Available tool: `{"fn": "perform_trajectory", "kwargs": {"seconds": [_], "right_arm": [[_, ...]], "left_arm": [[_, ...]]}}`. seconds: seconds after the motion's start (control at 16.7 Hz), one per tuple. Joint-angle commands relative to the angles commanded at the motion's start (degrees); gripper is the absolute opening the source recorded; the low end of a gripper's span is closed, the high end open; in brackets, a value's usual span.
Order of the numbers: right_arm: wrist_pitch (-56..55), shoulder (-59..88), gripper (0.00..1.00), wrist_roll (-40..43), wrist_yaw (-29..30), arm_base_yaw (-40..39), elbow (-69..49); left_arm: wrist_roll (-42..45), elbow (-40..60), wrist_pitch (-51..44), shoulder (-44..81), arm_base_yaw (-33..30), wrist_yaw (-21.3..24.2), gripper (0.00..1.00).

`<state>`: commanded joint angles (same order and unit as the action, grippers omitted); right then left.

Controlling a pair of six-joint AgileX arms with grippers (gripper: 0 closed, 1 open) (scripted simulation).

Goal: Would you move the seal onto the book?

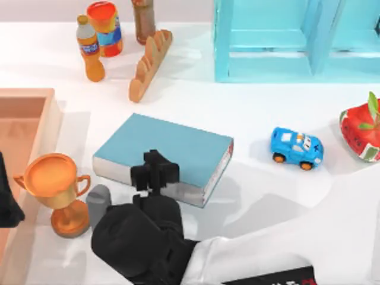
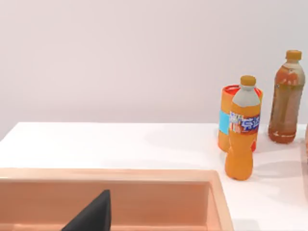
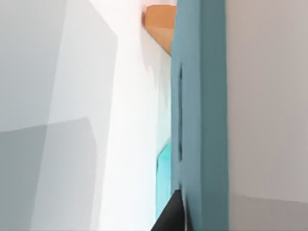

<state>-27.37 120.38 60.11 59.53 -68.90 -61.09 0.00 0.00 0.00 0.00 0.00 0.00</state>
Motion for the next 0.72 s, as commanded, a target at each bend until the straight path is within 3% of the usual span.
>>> {"fn": "perform_trajectory", "kwargs": {"seconds": [0.72], "right_arm": [[0.0, 0.0, 0.98, 0.0, 0.0, 0.0, 0.0]], "left_arm": [[0.0, 0.0, 0.0, 0.0, 0.0, 0.0, 1.0]]}}
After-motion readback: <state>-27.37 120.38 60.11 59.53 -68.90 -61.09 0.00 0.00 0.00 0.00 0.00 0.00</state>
